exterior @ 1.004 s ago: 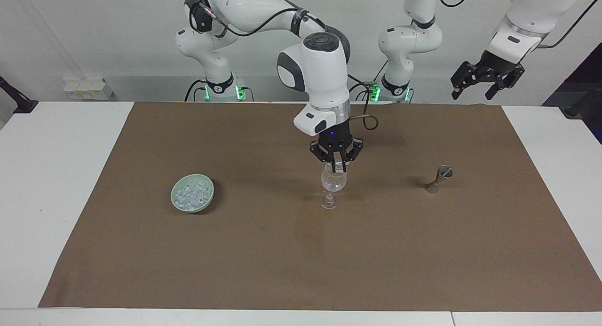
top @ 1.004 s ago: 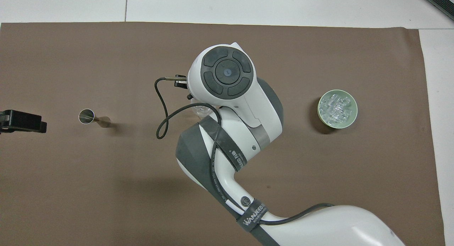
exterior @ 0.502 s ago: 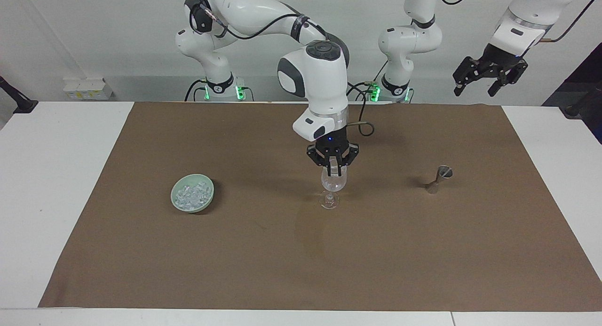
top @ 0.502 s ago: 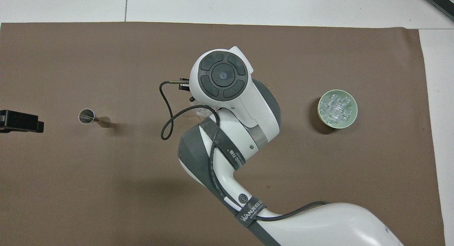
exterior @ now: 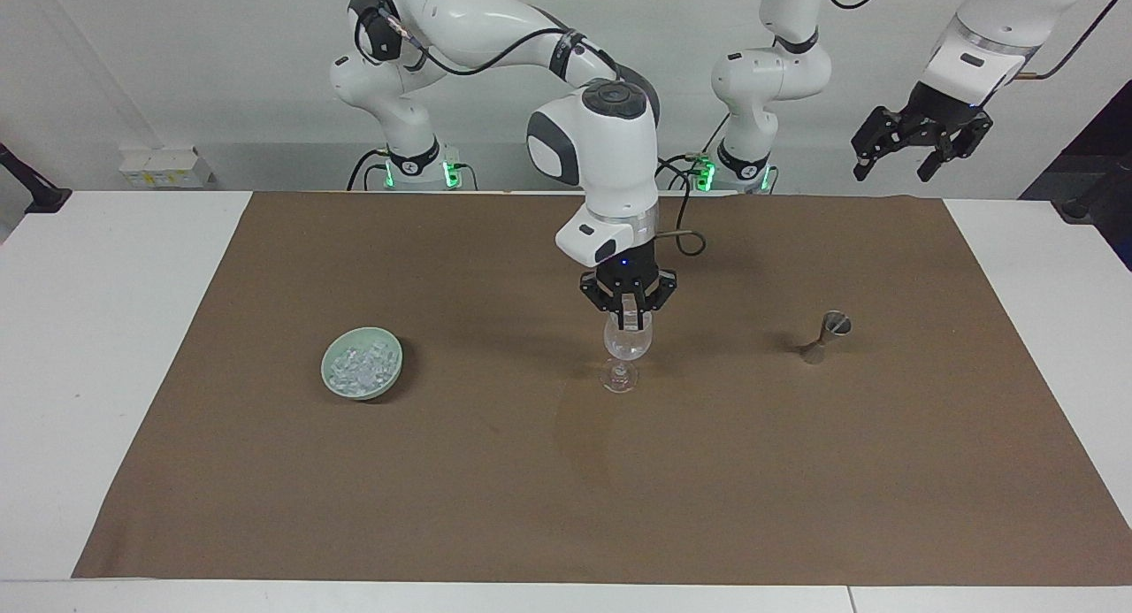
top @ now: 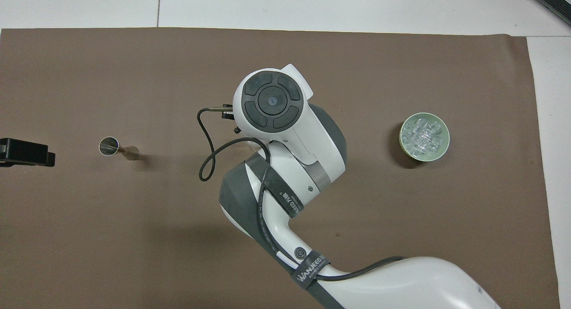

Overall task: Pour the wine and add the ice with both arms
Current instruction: 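Tilt the ice container with the right gripper to pour ice into the glass, then carry the ice container back and set it down with the right gripper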

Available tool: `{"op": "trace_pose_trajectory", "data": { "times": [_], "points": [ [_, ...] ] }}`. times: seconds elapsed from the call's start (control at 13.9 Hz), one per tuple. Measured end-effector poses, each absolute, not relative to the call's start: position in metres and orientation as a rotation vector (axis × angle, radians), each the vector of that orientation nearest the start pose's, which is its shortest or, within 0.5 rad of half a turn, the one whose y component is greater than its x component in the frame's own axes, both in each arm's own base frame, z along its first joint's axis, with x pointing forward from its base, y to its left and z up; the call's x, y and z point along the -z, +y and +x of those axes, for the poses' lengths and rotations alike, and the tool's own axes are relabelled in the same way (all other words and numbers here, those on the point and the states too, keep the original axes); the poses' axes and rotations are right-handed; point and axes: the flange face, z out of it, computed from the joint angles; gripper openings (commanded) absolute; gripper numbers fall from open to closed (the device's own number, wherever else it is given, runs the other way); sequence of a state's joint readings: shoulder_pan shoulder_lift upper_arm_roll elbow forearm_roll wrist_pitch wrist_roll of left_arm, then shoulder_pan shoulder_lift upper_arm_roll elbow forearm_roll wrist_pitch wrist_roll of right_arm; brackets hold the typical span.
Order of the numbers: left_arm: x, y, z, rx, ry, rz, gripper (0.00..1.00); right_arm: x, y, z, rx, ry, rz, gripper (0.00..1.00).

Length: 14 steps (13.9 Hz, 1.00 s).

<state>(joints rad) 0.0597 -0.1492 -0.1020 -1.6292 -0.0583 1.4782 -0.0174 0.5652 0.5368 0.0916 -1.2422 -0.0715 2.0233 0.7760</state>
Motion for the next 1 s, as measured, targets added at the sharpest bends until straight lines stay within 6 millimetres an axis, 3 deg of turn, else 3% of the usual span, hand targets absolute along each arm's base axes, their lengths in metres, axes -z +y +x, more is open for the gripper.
{"op": "trace_pose_trajectory", "data": {
  "times": [0.14,0.29,0.72,0.86,1.0],
  "points": [
    [-0.667,-0.032,0.497,-0.006,0.046,-3.184,1.00,-0.482,0.434,0.595,0.301,0.168,-2.978,0.35],
    [-0.667,-0.032,0.497,-0.006,0.046,-3.184,1.00,-0.482,0.434,0.595,0.300,0.169,-2.979,0.41],
    [-0.667,-0.032,0.497,-0.006,0.046,-3.184,1.00,-0.493,0.432,0.591,0.298,0.169,-2.983,0.42],
    [-0.667,-0.032,0.497,-0.006,0.046,-3.184,1.00,-0.513,0.426,0.585,0.303,0.173,-2.987,0.49],
    [-0.667,-0.032,0.497,-0.006,0.046,-3.184,1.00,-0.547,0.411,0.576,0.314,0.180,-2.999,0.59]
  ]
}}
